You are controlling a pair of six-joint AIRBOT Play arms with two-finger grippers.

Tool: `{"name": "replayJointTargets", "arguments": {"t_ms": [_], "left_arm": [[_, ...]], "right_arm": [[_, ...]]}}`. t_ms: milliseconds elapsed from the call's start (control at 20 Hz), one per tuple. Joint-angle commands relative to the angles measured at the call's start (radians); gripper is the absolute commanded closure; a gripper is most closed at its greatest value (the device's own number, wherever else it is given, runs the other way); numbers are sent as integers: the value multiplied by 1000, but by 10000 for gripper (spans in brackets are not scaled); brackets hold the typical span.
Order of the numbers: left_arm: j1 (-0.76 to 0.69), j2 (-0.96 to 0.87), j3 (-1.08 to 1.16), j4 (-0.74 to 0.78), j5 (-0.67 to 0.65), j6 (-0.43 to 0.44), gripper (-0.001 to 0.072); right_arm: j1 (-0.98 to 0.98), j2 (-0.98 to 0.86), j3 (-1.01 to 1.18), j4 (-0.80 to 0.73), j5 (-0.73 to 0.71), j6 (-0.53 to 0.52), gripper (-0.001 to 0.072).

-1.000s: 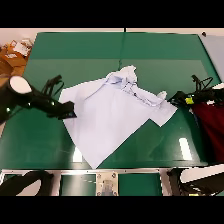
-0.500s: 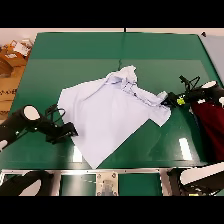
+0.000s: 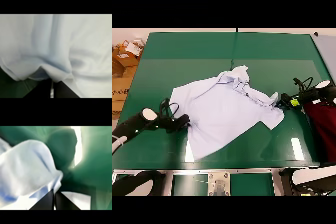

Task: Fold the shirts.

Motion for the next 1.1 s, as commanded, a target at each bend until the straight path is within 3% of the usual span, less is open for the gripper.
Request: {"name": "replayJointTargets", "arguments": {"t_ms": [0, 150, 200, 350, 550, 650, 800, 950, 1050], "left_arm": [[0, -32, 208, 227, 32, -47, 682], [18, -153, 448, 372, -39, -79, 682], [43, -211, 515, 362, -69, -72, 682], [105, -379, 690, 244, -166, 58, 681], [116, -462, 762, 183, -188, 116, 669], [130, -462, 783, 187, -217, 124, 139], [227, -460, 874, 189, -441, 137, 145], [358, -459, 906, 185, -674, 193, 146], [417, -457, 842, 184, -761, 223, 146]], "right_arm": [[1, 148, -92, -134, 47, 212, 694], [31, 323, -286, -214, 92, 306, 694], [54, 378, -362, -222, 98, 323, 694], [188, 514, -573, -217, 90, 346, 693], [307, 544, -640, -184, -2, 355, 690], [296, 544, -585, -197, 15, 351, 568], [225, 544, -443, -284, 111, 351, 426], [112, 544, -367, -355, 120, 351, 417], [28, 544, -386, -351, 93, 352, 433]]}}
